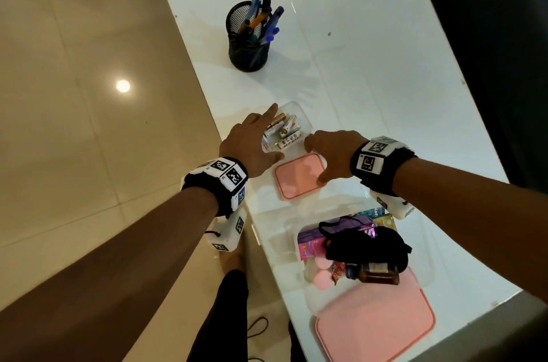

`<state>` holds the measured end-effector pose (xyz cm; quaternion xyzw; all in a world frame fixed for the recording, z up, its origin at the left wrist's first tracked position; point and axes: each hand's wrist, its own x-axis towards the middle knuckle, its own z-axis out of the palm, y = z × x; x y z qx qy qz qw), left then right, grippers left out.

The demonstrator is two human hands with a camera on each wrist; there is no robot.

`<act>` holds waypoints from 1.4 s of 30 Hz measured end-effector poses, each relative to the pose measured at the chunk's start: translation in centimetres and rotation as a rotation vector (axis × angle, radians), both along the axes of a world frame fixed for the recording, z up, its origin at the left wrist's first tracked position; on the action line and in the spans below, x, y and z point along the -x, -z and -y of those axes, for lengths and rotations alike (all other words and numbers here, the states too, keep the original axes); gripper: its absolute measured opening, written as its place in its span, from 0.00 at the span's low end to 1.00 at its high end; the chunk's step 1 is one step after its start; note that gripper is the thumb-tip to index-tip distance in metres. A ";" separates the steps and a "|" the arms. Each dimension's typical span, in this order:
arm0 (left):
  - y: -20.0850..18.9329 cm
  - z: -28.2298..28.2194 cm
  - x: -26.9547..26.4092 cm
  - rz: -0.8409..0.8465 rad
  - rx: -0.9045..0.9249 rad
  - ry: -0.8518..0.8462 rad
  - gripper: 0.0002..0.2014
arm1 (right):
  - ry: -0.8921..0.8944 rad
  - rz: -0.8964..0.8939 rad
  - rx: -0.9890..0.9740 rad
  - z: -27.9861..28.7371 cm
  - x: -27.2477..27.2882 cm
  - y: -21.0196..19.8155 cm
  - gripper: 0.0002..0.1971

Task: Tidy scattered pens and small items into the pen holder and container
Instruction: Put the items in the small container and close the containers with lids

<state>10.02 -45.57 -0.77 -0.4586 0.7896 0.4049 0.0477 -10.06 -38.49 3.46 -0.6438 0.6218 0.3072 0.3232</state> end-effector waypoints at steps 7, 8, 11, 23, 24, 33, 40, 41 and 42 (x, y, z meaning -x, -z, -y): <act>0.1 1.3 -2.2 0.009 -0.005 -0.126 0.52 | -0.281 -0.079 0.028 -0.3 -3.0 0.2 0.42; 0.1 1.4 -2.3 -0.015 -0.016 -0.128 0.52 | -0.288 -0.060 0.013 -0.1 -3.1 -0.1 0.36; 0.0 1.3 -2.7 -0.090 -0.055 -0.120 0.52 | -0.273 0.049 0.020 0.4 -3.4 -1.4 0.14; -0.7 0.2 -3.7 -0.155 -0.281 -0.193 0.56 | -0.071 0.149 0.555 1.0 -1.3 -1.4 0.32; -0.8 -0.2 -3.9 -0.196 -0.306 -0.274 0.52 | -0.091 0.114 0.533 1.1 -1.9 -0.8 0.32; -2.2 -0.7 -3.5 -0.377 -0.359 -0.563 0.22 | -0.132 0.108 0.444 0.6 -4.0 0.2 0.41; -1.7 -0.9 -3.0 -0.361 -0.361 -0.566 0.26 | -0.091 0.183 0.487 0.9 -2.7 -0.9 0.41; -1.8 -0.9 -3.1 -0.364 -0.371 -0.573 0.27 | -0.060 0.193 0.467 1.2 -2.7 -1.1 0.45; -1.9 -0.9 -3.1 -0.368 -0.382 -0.583 0.29 | -0.038 0.204 0.442 1.5 -2.7 -1.2 0.48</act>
